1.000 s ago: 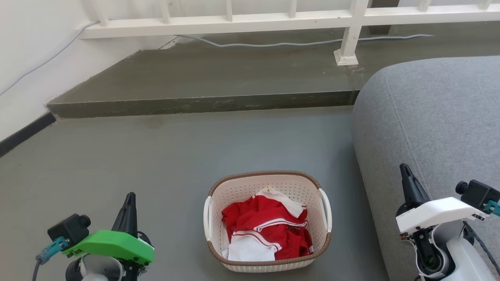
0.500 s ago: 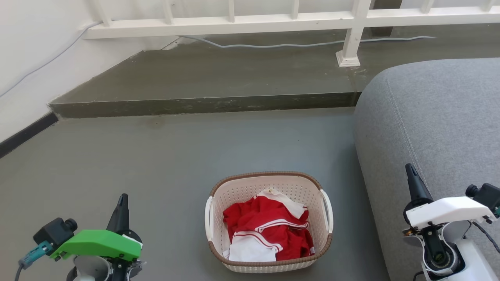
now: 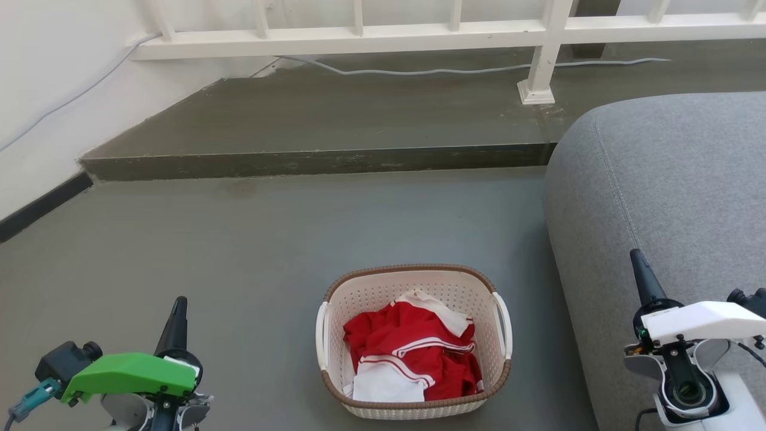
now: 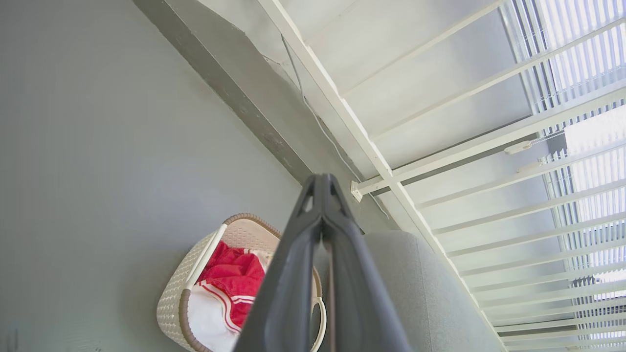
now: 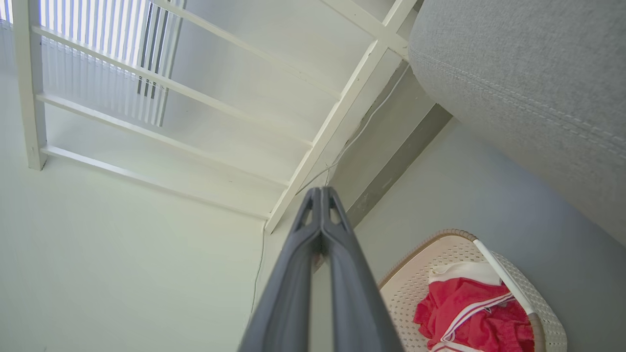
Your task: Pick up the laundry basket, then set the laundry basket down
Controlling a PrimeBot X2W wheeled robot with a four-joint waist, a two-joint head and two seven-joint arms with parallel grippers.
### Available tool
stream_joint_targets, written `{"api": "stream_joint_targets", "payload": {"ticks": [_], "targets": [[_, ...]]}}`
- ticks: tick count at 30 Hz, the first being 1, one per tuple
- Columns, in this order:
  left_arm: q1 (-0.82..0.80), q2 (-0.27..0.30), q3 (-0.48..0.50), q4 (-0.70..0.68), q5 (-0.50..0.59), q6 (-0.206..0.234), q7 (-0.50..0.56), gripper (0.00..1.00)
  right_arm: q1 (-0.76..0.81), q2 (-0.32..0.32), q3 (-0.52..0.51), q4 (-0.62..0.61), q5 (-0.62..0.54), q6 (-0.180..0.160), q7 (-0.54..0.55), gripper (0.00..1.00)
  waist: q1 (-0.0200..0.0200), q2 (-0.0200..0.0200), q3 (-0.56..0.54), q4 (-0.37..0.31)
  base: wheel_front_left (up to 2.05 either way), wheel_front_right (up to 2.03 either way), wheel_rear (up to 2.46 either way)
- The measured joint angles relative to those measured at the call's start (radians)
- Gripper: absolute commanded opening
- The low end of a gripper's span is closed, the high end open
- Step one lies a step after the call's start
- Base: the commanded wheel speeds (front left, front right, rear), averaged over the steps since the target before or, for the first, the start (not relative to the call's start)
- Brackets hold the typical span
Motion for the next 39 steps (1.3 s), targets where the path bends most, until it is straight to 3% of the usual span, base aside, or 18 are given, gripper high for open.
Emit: {"api": "stream_joint_targets", "payload": {"ticks": [39], "targets": [[-0.001, -0.003, 0.12, -0.02, -0.481, -0.036, 0.135, 0.0, -0.002, 0.047, -0.143, -0.018, 0.478, 0.035, 0.135, 0.0, 0.0, 0.0, -0.01, 0.018, 0.0, 0.0, 0.0]]}}
